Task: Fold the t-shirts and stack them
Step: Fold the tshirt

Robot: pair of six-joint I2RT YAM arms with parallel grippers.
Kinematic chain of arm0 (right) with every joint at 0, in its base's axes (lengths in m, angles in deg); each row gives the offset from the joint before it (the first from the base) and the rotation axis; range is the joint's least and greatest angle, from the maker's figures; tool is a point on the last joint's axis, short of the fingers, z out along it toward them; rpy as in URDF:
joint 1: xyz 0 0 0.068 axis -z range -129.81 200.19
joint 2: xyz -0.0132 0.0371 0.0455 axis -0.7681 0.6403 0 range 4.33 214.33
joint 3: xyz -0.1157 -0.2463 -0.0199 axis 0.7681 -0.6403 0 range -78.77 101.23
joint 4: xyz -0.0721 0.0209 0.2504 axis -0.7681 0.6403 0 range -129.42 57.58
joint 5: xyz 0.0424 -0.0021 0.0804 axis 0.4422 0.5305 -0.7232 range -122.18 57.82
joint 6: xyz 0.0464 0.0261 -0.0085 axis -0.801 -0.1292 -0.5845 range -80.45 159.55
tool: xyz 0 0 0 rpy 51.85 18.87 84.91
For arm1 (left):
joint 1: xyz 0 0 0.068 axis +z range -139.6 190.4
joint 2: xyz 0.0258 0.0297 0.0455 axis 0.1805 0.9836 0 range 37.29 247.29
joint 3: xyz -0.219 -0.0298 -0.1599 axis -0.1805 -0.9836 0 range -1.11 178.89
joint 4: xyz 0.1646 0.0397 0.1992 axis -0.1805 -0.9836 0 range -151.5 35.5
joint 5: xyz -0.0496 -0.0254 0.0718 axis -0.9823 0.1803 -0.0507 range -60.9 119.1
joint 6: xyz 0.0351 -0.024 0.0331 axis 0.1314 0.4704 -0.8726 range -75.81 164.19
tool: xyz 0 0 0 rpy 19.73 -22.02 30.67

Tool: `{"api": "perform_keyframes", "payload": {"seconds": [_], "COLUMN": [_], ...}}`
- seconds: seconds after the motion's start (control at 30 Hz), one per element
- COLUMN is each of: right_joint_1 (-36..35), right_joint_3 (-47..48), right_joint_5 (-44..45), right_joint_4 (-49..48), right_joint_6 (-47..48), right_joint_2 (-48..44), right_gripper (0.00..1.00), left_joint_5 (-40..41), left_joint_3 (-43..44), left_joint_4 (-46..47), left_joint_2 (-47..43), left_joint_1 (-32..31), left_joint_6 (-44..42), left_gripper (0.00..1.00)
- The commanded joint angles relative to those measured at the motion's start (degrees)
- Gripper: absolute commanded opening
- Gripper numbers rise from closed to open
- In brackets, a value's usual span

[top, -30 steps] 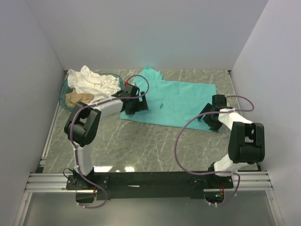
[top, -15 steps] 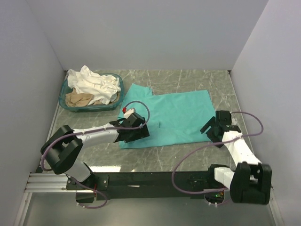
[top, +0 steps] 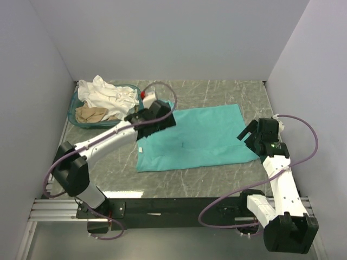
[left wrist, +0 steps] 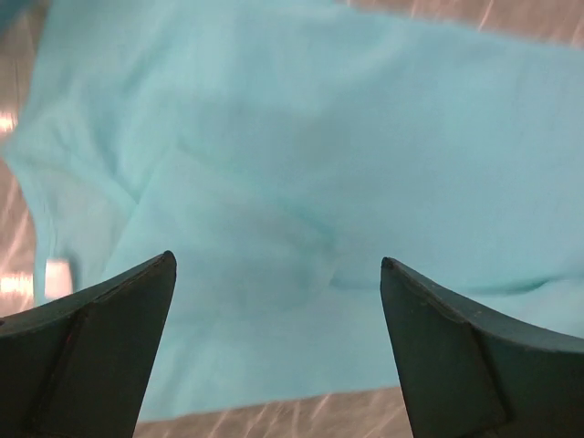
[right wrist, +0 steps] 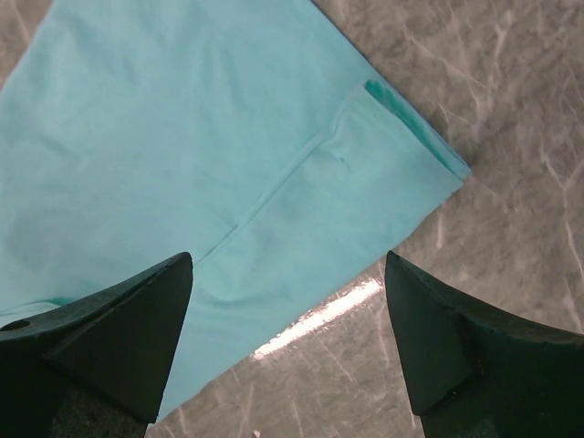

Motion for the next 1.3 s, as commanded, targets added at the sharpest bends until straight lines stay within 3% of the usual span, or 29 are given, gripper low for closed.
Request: {"api": "perform_keyframes", "payload": {"seconds": [0.0,0.17,0.4,0.5,0.7,0.93,1.13,1.27], "right_joint_1": [0.21,0.21,0.21,0.21,0.21,0.21,0.21,0.3], "right_joint_3": [1.76,1.23,0.97,0.88,0.97,0.88,0.53,0.53], "right_joint_5": [-1.23,-1.6,-1.33,-1.51,-2.65,-2.74,-2.3,-2.3], "right_joint_4": [-0.57,-2.07,-2.51,-3.03,-3.65,-4.0,-4.18,-4.18], "right_joint_6": [2.01,2.71,2.8,2.71,2.89,2.98,2.89,2.8], "right_joint_2": [-1.79,-2.59,-1.45,-1.18,-0.22,-0.22,-0.57,-0.13], "right_gripper": [0.92,0.93,0.94,0.94,0.94,0.94,0.94,0.94], "left_joint_5": [2.18,0.67,3.48,2.08,1.02,-2.13,-4.35,-3.11], "left_joint_3": [11.18,26.93,57.67,63.33,60.54,63.96,63.35,62.56], "left_joint_4": [-2.0,-4.38,-13.17,-12.21,-2.12,0.0,2.21,1.68], "left_joint_2": [4.99,19.31,41.01,47.97,50.88,57.11,59.23,59.67], "left_joint_1": [5.52,11.84,17.39,19.59,21.17,22.32,22.32,22.23], "left_joint_6": [-6.22,-11.93,-15.28,-17.03,-21.43,-24.33,-23.98,-23.72], "left_gripper": [0.99,0.99,0.99,0.99,0.99,0.99,0.88,0.74]}}
